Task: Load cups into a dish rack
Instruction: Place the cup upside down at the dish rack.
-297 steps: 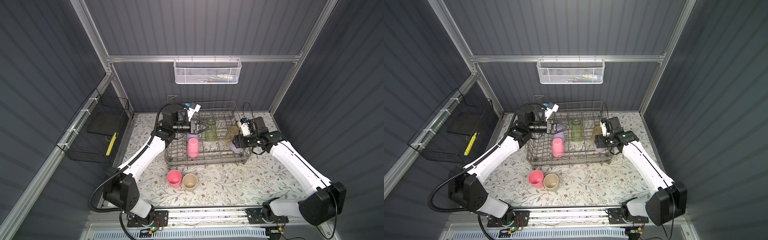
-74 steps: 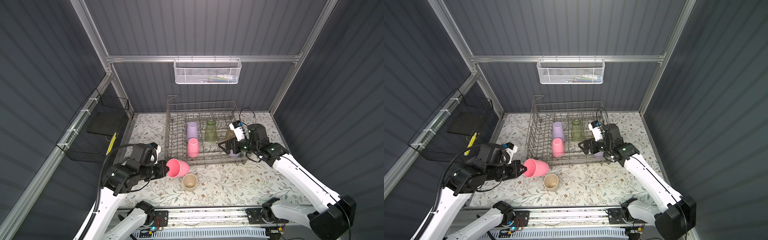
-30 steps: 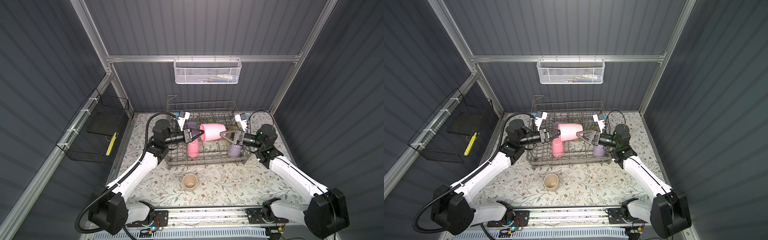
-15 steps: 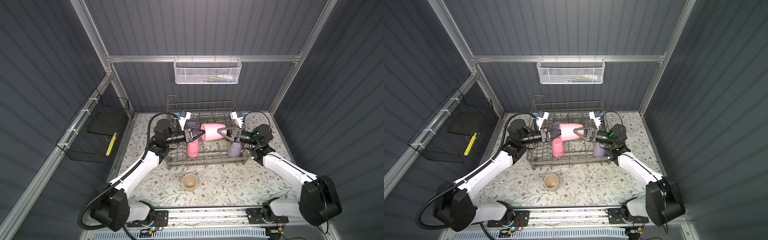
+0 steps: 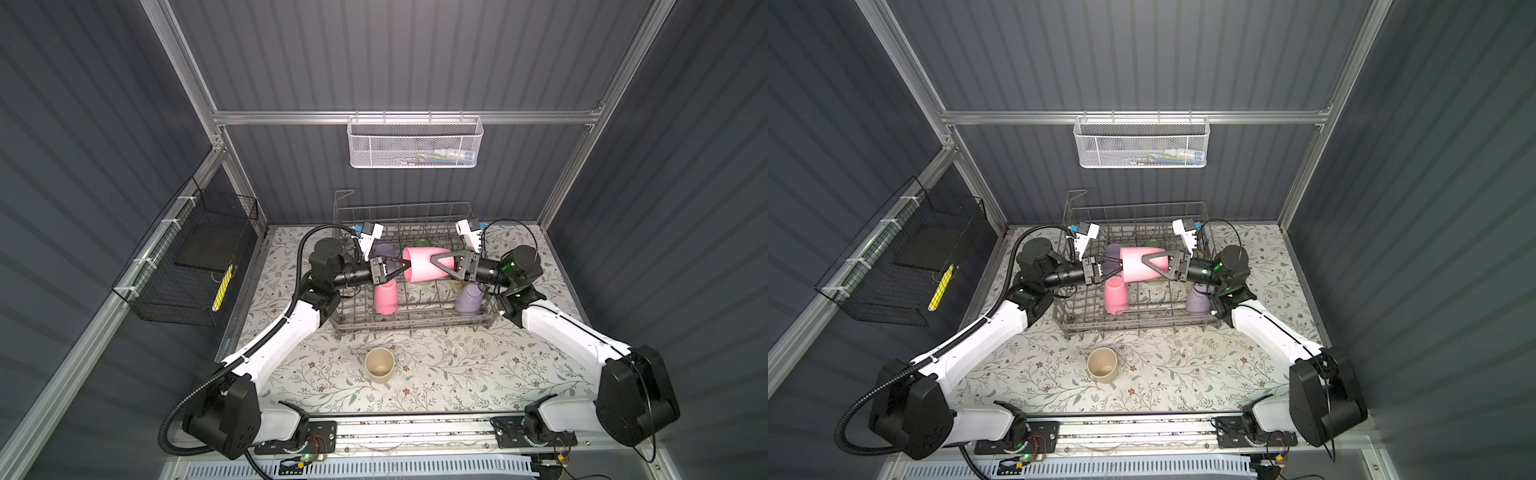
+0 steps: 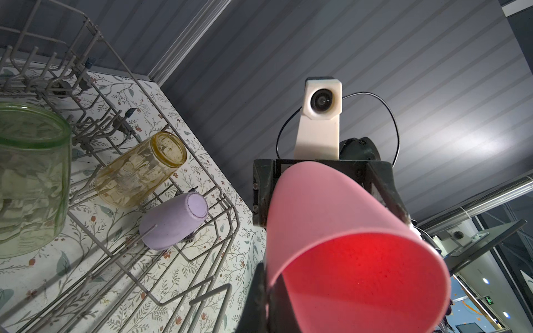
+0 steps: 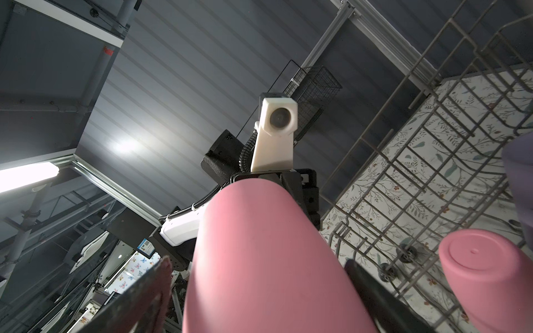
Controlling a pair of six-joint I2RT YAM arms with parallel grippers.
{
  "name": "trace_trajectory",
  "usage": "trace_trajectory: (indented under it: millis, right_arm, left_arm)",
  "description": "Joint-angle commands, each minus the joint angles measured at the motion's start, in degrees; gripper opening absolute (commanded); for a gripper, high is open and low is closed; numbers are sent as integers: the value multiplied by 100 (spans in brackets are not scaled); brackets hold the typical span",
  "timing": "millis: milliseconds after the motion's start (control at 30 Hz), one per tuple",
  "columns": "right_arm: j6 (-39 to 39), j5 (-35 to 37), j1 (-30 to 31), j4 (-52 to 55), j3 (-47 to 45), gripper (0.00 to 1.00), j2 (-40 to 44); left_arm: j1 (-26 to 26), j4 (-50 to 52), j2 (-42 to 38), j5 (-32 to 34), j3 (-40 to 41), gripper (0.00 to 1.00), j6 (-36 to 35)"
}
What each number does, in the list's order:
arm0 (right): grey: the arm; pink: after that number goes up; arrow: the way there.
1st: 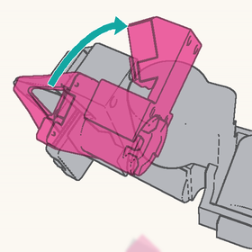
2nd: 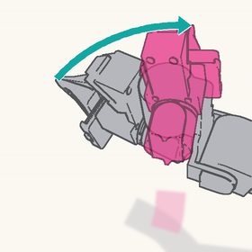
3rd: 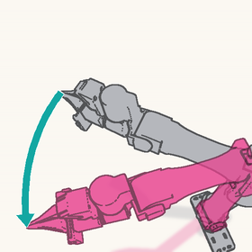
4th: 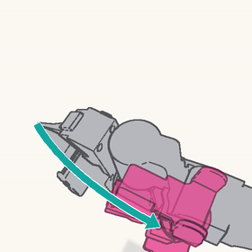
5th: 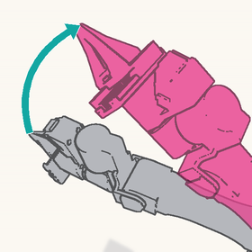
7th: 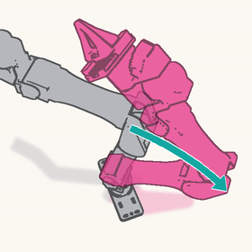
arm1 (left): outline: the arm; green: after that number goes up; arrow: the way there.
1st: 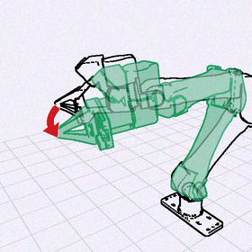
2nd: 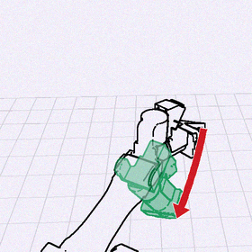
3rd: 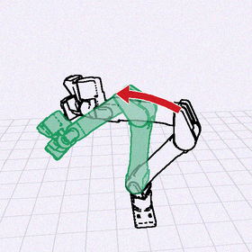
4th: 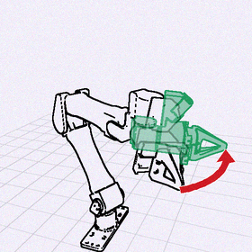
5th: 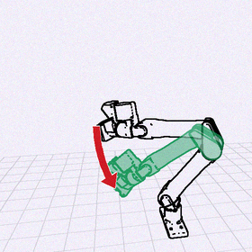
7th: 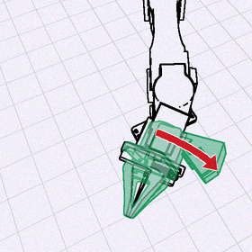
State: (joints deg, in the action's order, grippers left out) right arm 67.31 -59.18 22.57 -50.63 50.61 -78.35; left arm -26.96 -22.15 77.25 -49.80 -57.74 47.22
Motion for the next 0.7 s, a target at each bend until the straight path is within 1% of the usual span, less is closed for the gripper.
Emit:
trace_trajectory:
  millis: [0,233,333,500,667]
  right_arm:
    - [67,-101,72,-272,219,91,-31]
    - [86,-98,90,-290,274,85,-84]
    - [123,-94,90,-335,283,79,-114]
    - [353,-94,90,-624,267,66,-215]
    - [477,-53,73,-859,222,57,-238]
  left_arm:
    - [-2,-83,19,-109,8,0,43]
    - [-2,-8,-4,-108,28,0,-10]
    - [2,9,6,-109,27,0,-27]
    - [0,65,-8,-117,0,0,-50]
    - [-2,384,-115,-68,-65,0,-228]
